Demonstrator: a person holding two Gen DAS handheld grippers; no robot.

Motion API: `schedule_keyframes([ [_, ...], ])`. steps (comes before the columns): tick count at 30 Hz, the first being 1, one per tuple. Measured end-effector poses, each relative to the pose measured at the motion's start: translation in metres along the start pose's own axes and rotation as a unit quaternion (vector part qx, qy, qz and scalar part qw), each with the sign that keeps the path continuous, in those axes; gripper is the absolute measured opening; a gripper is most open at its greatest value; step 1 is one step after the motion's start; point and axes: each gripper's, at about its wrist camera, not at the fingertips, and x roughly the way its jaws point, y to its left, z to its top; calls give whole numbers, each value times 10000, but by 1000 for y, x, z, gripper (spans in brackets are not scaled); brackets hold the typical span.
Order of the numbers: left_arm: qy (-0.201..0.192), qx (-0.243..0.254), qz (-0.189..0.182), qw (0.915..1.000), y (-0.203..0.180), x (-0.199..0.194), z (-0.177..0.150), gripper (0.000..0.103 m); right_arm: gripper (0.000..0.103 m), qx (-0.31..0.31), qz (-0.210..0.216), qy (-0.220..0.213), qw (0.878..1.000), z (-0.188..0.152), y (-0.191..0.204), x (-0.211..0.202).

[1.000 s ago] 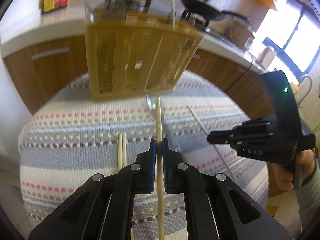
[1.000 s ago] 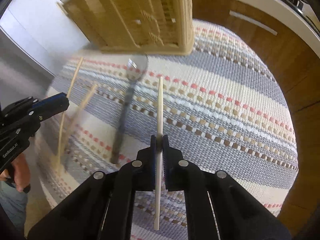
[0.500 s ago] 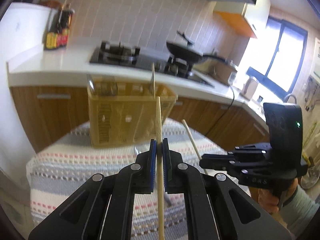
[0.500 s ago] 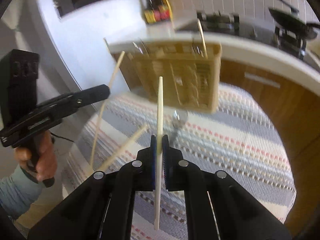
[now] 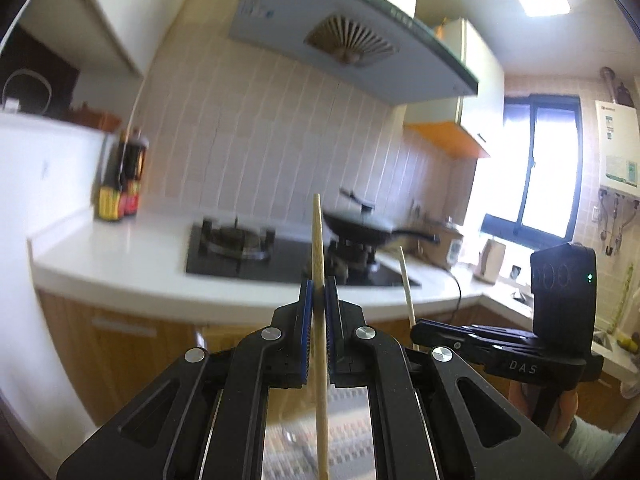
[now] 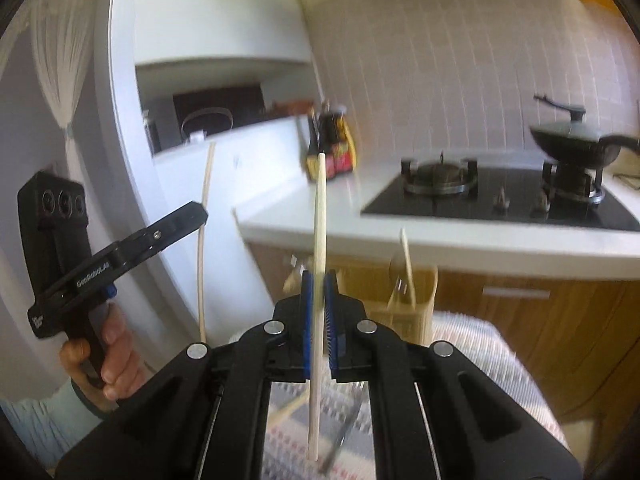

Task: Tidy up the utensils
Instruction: 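Lift both chopsticks with both grippers over the basket, then lower both chopsticks into the basket and open both grippers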

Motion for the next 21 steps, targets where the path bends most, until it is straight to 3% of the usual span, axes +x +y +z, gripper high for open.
schedule_keyframes([
  [8, -592, 170, 251, 9978, 14, 31, 21, 4, 4, 114, -339, -661, 9972, 38, -20, 27],
  [10, -690, 152, 334, 9969, 21, 42, 23, 4, 4, 128, -586, -833, 9947, 44, -25, 34],
  [16, -737, 91, 483, 9961, 36, 73, 16, 4, 4, 124, -1300, -1154, 9847, 50, -45, 63],
  [21, -722, 180, 693, 9948, 40, 93, 3, 4, 5, 183, -1521, -1150, 9815, 42, -61, 87],
])
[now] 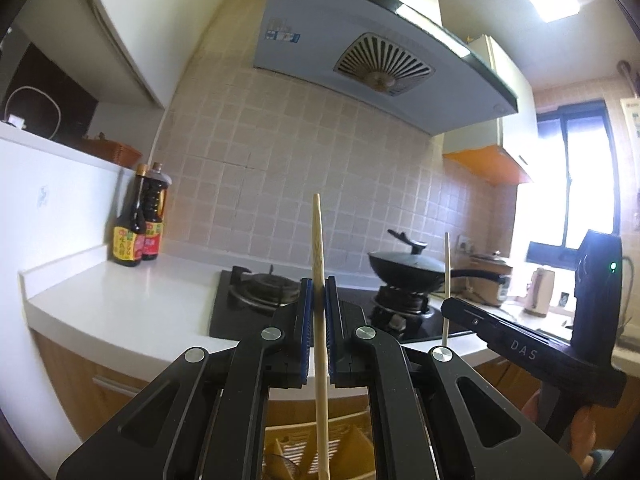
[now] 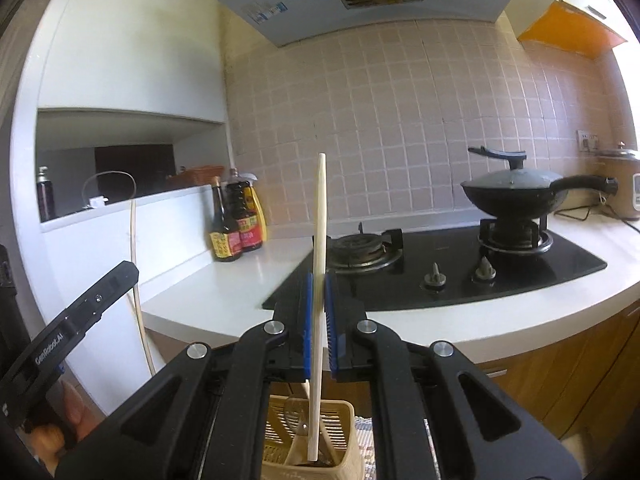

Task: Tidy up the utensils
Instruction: 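Lower both chopsticks into the basket and open both grippers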

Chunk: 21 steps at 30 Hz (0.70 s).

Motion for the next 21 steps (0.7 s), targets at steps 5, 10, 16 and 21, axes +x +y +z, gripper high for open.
schedule_keyframes([
  [5, -43, 89, 253, 9996, 8, 8, -9, 4, 5, -109, -186, 37, 9998, -14, 0, 18],
  [10, -125, 173, 506, 9985, 16, 12, -13, 4, 5, -322, -362, -33, 9988, -24, 6, 25],
  [16, -146, 111, 509, 9985, 19, 9, -18, 4, 5, -331, -408, -1, 9986, -30, 3, 27],
  [21, -338, 555, 726, 9952, 6, 5, -23, 4, 5, -310, -485, 23, 9983, -35, 0, 29],
])
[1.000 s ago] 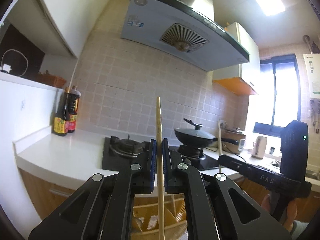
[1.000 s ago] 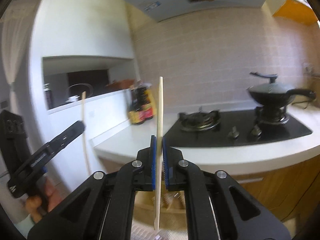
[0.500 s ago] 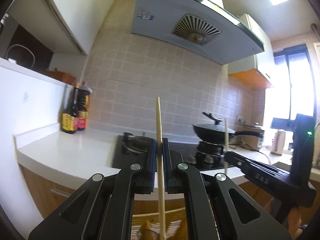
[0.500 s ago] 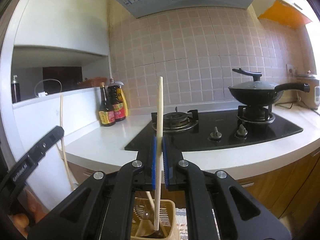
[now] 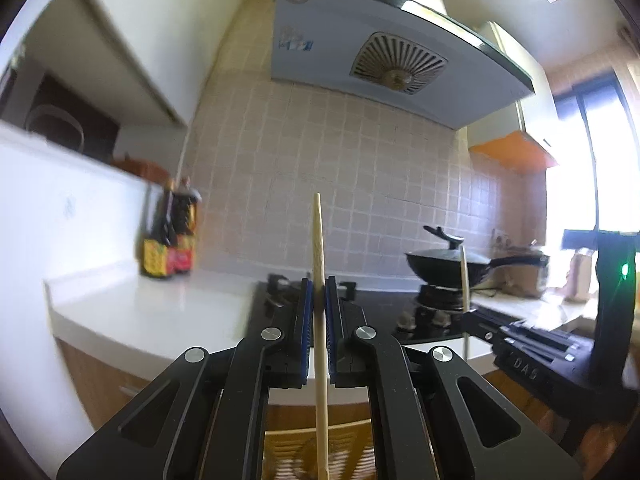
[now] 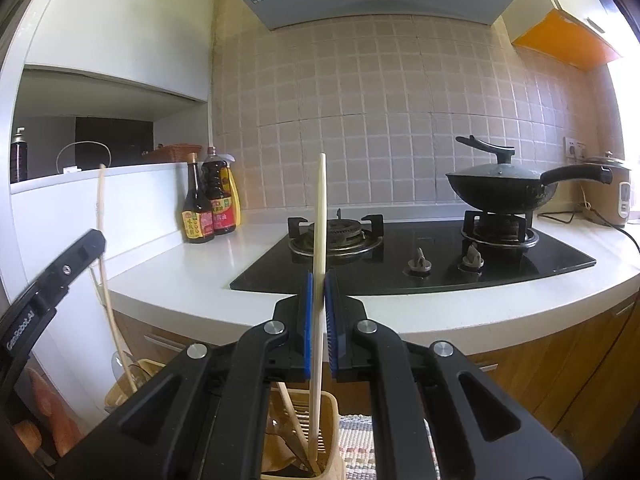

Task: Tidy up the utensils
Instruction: 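Lower both chopsticks into the basket and open both grippers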

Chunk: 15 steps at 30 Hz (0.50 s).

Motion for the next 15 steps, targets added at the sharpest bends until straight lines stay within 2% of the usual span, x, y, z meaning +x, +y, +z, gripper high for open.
schedule_keyframes([
  [2, -6, 137, 30, 9999, -2, -1, -3, 4, 5, -36, -42, -12, 10000, -3, 0, 0],
  [10, 145, 3, 2, 9999, 9, -2, -20, 5, 5, 70, 130, -177, 9997, -14, -6, -9],
  [13, 263, -158, -83, 9995, 17, -6, -24, 5, 5, 75, 289, 3, 9996, -18, -8, -11],
  [15, 396, -235, -181, 9988, 21, -8, -25, 10, 10, 1, 360, 115, 9993, -22, -7, -14],
])
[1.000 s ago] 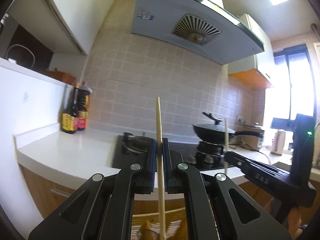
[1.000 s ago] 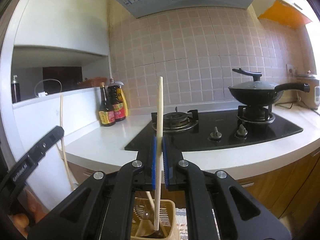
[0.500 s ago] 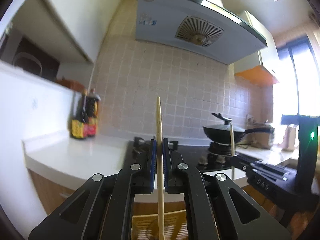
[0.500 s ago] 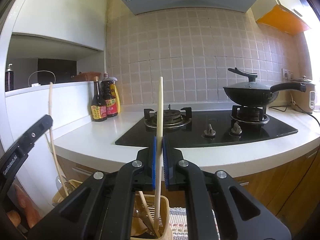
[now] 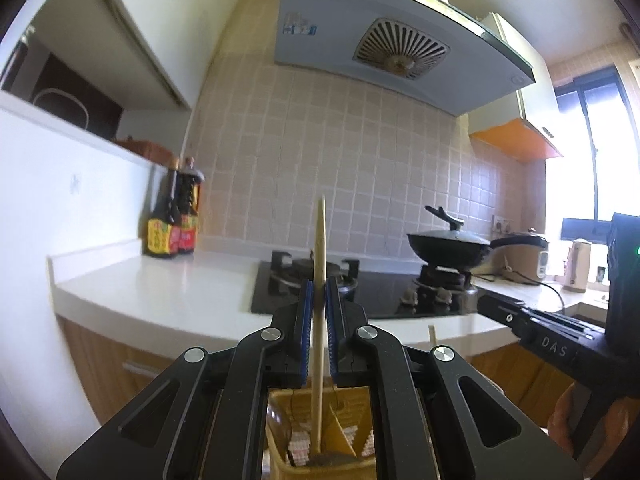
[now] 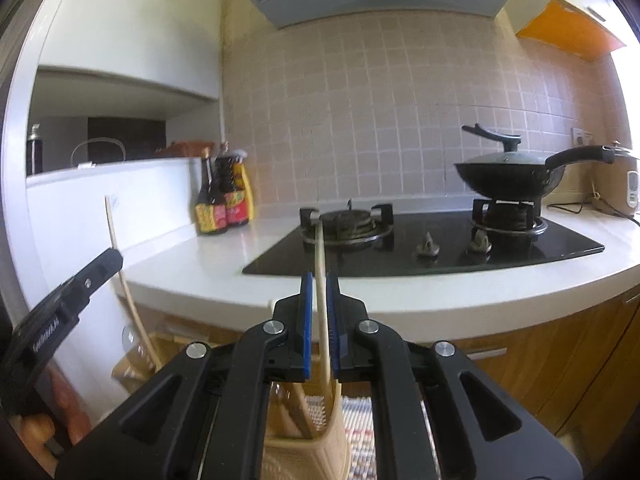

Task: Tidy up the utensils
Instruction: 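Lower both chopsticks into the basket and open both grippers, then grasp a pair of chopsticks with the left gripper while the right gripper grasps a clear spoon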

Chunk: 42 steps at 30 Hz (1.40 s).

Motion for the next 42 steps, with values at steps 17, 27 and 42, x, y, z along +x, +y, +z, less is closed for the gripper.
schedule_keyframes([
  [17, 1326, -361, -450, 9895, 17, -81, 21, 54, 43, -146, 63, 911, 9957, -2, 16, -94],
  [27, 3847, 530, -520, 9200, -9, -80, -46, 56, 43, -153, 180, 2869, 9577, -21, 41, -85],
  [42, 5567, 576, -617, 8264, -2, -64, -143, 55, 43, 390, 344, 4782, 8767, -102, 28, -37],
])
